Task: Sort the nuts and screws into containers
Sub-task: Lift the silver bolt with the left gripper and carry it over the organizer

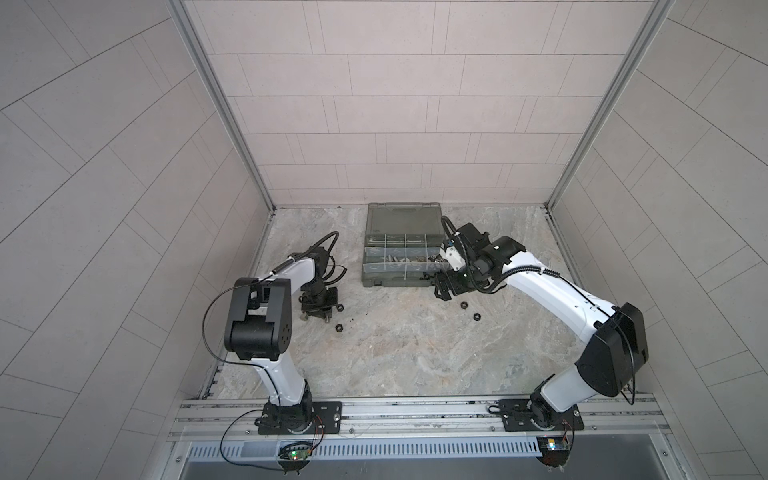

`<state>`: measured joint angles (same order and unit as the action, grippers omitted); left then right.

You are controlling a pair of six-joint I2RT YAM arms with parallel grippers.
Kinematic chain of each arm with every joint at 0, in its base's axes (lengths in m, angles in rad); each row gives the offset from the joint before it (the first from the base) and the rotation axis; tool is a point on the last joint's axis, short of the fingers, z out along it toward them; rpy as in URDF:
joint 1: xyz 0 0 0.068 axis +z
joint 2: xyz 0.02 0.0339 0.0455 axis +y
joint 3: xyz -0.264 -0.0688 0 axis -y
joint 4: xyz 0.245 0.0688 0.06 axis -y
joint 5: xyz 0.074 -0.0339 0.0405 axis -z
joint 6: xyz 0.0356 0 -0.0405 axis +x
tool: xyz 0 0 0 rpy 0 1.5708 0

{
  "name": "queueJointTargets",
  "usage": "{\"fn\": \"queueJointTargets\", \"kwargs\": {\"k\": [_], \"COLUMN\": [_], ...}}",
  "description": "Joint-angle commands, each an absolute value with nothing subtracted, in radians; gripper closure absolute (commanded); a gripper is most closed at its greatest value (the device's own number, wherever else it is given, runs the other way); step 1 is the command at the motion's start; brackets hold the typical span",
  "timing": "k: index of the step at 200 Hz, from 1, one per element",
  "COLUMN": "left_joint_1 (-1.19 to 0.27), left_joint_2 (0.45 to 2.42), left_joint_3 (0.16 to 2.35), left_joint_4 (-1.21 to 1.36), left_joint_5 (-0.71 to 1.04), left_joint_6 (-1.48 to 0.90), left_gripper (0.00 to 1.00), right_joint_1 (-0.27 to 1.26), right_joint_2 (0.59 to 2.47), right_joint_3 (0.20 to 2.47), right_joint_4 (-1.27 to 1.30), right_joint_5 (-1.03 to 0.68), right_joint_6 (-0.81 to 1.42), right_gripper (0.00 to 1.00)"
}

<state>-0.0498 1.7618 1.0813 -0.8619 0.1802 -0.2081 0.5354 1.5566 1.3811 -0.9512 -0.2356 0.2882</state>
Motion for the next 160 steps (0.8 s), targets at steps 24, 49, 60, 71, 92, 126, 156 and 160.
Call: {"fn": "queueJointTargets", "kwargs": {"k": [24,49,60,71,92,126,156,160], "left_joint_1": [-0.111,-0.16,-0.185,-0.21,-0.263,-0.334,-0.372,-0.376], "left_joint_2": [1.756,1.798,1.834,1.878,1.979,2.14,2.246,2.257], "left_joint_3": [1.284,1.428,1.504,1.587,1.767,2.01,2.145,2.161], "left_joint_4": [-0.973,-1.003,-1.013,-1.025,-1.051,-1.073,-1.077,-1.077], "left_joint_5": [0.175,0.175,0.178,0.183,0.191,0.219,0.254,0.257], "left_joint_6": [-0.213,-0.23,-0.239,-0.245,-0.259,-0.287,-0.311,-0.314], "left_gripper": [0.88,0.88,0.88,0.88,0.88,0.88,0.88,0.88], "right_joint_1": [0.525,0.521,0.517,0.511,0.503,0.491,0.477,0.476], "right_joint_2": [1.552,1.553,1.553,1.553,1.547,1.527,1.507,1.504], "right_joint_3": [1.418,1.433,1.438,1.443,1.448,1.439,1.421,1.418], "right_joint_4": [-0.983,-0.985,-0.988,-0.993,-1.001,-1.014,-1.019,-1.02], "right_joint_5": [-0.228,-0.231,-0.231,-0.23,-0.229,-0.221,-0.213,-0.212], "right_joint_6": [0.277,0.271,0.267,0.264,0.26,0.259,0.259,0.26], "right_gripper": [0.01,0.01,0.01,0.01,0.01,0.01,0.01,0.01]}}
